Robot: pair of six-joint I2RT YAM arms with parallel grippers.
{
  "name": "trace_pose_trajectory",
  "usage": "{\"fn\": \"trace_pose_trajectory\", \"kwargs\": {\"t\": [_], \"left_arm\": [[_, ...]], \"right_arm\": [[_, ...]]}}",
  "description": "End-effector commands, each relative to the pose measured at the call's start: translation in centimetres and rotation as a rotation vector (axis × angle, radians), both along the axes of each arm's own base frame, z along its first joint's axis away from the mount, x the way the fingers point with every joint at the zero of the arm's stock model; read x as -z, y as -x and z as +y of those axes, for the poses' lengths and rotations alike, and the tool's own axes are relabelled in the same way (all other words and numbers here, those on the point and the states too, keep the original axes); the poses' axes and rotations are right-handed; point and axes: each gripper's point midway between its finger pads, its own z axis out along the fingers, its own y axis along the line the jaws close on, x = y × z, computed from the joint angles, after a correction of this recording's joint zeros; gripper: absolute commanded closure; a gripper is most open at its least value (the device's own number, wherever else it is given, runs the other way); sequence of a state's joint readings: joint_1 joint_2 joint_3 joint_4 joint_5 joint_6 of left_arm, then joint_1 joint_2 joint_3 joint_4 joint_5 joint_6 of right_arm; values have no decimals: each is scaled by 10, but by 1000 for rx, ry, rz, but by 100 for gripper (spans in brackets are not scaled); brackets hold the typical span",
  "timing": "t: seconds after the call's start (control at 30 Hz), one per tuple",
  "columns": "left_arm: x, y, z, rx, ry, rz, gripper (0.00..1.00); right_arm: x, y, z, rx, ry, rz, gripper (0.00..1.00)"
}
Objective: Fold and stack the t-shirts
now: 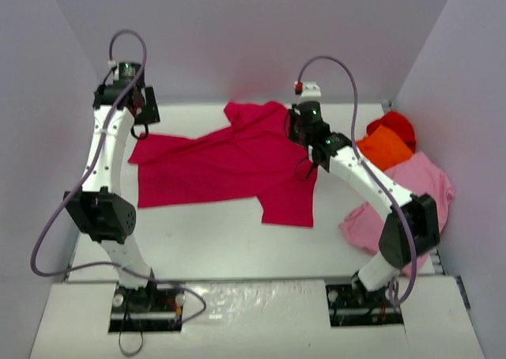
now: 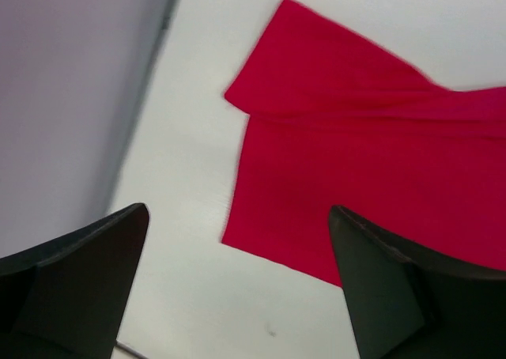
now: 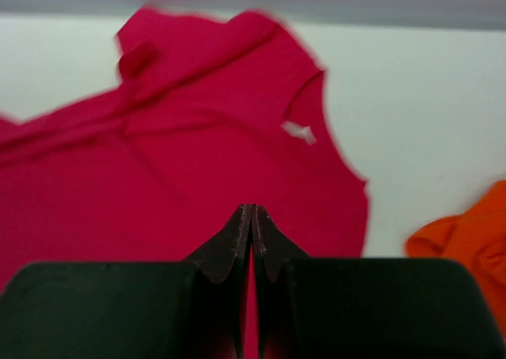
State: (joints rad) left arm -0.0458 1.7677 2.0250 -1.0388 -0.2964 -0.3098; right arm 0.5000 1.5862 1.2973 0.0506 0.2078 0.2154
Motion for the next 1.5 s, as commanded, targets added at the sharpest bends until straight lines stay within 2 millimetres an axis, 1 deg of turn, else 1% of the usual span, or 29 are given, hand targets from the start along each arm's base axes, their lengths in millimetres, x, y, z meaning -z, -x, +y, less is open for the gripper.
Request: {"fn": "trace_pose_trajectory", "kwargs": {"t": [0.0, 0.03, 0.1, 0.17, 0.2, 0.23, 0.3, 0.37, 0.47, 0.5, 0.53, 0.6, 0.67, 0.7, 0.77, 0.83, 0.87, 0.93, 1.0, 1.1, 1.13, 1.17, 1.27, 1.33, 1.4, 1.47], "left_arm": [[2, 25, -62, 119, 303, -36, 29], [12, 27, -66, 120, 307, -2, 37], [36, 32, -70, 115, 310, 63, 47], [50, 29, -71, 105, 315, 92, 56], [57, 26, -71, 100, 317, 105, 63], [64, 22, -75, 104, 334, 120, 74], [84, 12, -90, 128, 398, 170, 99], [96, 7, -103, 149, 438, 207, 100], [110, -1, -114, 151, 416, 230, 100], [111, -1, -118, 161, 424, 233, 100], [120, -1, -124, 168, 443, 263, 100], [141, 7, -137, 181, 491, 340, 100], [156, 12, -143, 179, 479, 363, 100], [168, 22, -150, 179, 478, 388, 100], [179, 25, -157, 168, 495, 386, 100], [192, 33, -163, 158, 506, 418, 100], [197, 36, -165, 154, 504, 435, 100], [206, 46, -168, 144, 497, 471, 100], [221, 64, -169, 129, 489, 522, 100], [233, 81, -169, 93, 493, 564, 100], [237, 89, -169, 86, 492, 582, 100], [238, 95, -168, 83, 485, 597, 100], [237, 110, -164, 86, 448, 623, 100], [234, 116, -161, 93, 423, 629, 100], [230, 120, -157, 93, 404, 626, 100], [219, 124, -154, 104, 397, 594, 100]], "right_arm": [[46, 35, 13, -26, -86, 149, 100], [57, 40, 13, -30, -84, 180, 100], [77, 55, 15, -50, -89, 258, 100], [95, 68, 17, -71, -90, 309, 100], [100, 72, 19, -78, -86, 322, 100], [107, 75, 19, -80, -76, 335, 100], [123, 82, 18, -83, -51, 368, 100], [137, 86, 21, -99, -42, 403, 100], [148, 91, 28, -122, -19, 425, 100], [152, 93, 30, -130, -16, 436, 100], [157, 95, 32, -140, -11, 448, 100], [176, 103, 32, -143, 20, 490, 100], [183, 105, 30, -138, 28, 503, 100], [184, 102, 32, -134, 26, 489, 100], [184, 94, 33, -119, 25, 465, 100], [186, 88, 37, -117, 26, 467, 100], [191, 87, 40, -121, 24, 482, 100], [201, 94, 43, -134, 20, 522, 100], [205, 103, 43, -137, 22, 542, 100], [212, 132, 32, -132, 49, 578, 100], [214, 146, 24, -115, 62, 604, 100], [216, 154, 20, -100, 58, 620, 100], [216, 185, 5, -61, 59, 663, 100], [211, 202, -1, -46, 55, 665, 100], [206, 211, -5, -32, 46, 664, 100], [201, 221, -13, -1, 53, 668, 100]]}}
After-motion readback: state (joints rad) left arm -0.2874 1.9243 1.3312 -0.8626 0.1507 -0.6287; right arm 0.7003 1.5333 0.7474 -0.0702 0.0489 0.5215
